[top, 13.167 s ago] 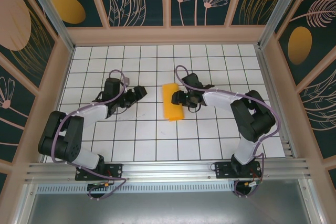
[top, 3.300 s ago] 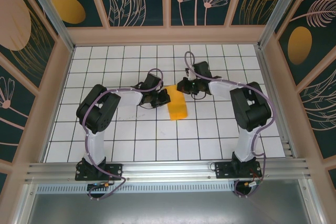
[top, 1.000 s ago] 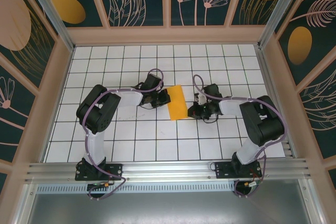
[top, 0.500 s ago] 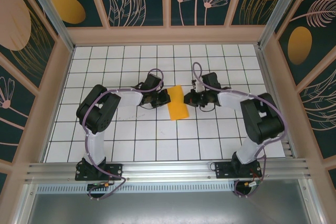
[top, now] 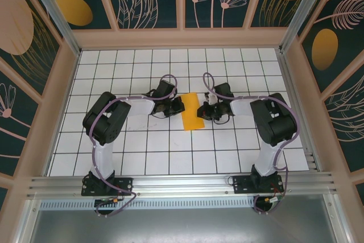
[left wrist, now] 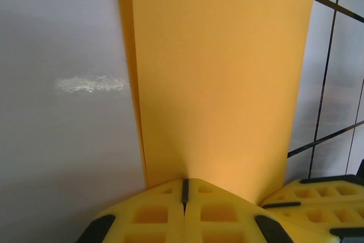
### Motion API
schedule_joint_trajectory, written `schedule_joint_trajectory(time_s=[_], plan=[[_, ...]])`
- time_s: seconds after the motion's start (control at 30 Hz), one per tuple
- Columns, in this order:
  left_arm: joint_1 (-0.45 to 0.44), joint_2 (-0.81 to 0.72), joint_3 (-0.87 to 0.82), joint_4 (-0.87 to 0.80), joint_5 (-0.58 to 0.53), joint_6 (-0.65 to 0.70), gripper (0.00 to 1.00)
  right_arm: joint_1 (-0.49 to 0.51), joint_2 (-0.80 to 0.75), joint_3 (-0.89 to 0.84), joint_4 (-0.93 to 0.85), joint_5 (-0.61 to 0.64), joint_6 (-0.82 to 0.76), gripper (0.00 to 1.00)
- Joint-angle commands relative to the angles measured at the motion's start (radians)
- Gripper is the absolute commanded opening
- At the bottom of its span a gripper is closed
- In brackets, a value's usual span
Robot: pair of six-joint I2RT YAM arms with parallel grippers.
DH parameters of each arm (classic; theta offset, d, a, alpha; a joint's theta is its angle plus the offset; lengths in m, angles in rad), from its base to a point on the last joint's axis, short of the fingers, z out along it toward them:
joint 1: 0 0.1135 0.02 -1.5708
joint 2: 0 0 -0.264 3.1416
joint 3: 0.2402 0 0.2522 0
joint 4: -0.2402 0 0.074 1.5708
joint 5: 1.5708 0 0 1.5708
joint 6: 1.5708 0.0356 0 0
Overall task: Fold a paper plane with a square sheet of paper (pick it up from the middle)
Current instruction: Fold the square sheet of paper in half at the center of the table.
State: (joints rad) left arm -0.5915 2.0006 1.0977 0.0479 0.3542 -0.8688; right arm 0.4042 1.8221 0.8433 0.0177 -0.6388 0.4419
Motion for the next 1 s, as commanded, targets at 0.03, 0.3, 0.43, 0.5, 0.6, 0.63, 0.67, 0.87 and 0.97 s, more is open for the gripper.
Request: schedule_joint_trajectory(time_s=[0.03, 0.3, 0.43, 0.5, 0.6, 0.63, 0.67, 0.87, 0.97], plan=[[-0.001, 0.11, -0.074, -0.224, -0.156, 0.013, 0.01, -0.023, -0.055, -0.115, -0.115, 0.023, -0.05, 0.0], [0.001, 0.108, -0.072, -0.224, -0.156, 0.019, 0.01, -0.032, -0.171, -0.137, -0.124, 0.013, -0.035, 0.0], [0.001, 0.108, -0.066, -0.226, -0.158, 0.024, 0.01, 0.001, -0.177, -0.068, -0.098, -0.018, 0.03, 0.0], [0.0, 0.109, -0.066, -0.226, -0.158, 0.022, 0.01, 0.03, -0.148, -0.039, -0.075, -0.015, 0.052, 0.0], [-0.001, 0.109, -0.069, -0.223, -0.156, 0.019, 0.01, 0.053, -0.08, -0.007, -0.067, -0.004, 0.06, 0.0], [-0.001, 0.107, -0.07, -0.223, -0.156, 0.019, 0.01, 0.056, -0.063, -0.004, -0.068, 0.003, 0.058, 0.0], [-0.001, 0.105, -0.069, -0.224, -0.156, 0.019, 0.01, 0.058, -0.053, -0.007, -0.069, 0.009, 0.058, 0.0], [-0.001, 0.104, -0.071, -0.227, -0.159, 0.021, 0.01, 0.032, -0.066, -0.079, -0.076, 0.041, 0.039, 0.0], [0.0, 0.098, -0.073, -0.227, -0.156, 0.021, 0.01, 0.015, -0.116, -0.145, -0.073, 0.044, 0.044, 0.0]])
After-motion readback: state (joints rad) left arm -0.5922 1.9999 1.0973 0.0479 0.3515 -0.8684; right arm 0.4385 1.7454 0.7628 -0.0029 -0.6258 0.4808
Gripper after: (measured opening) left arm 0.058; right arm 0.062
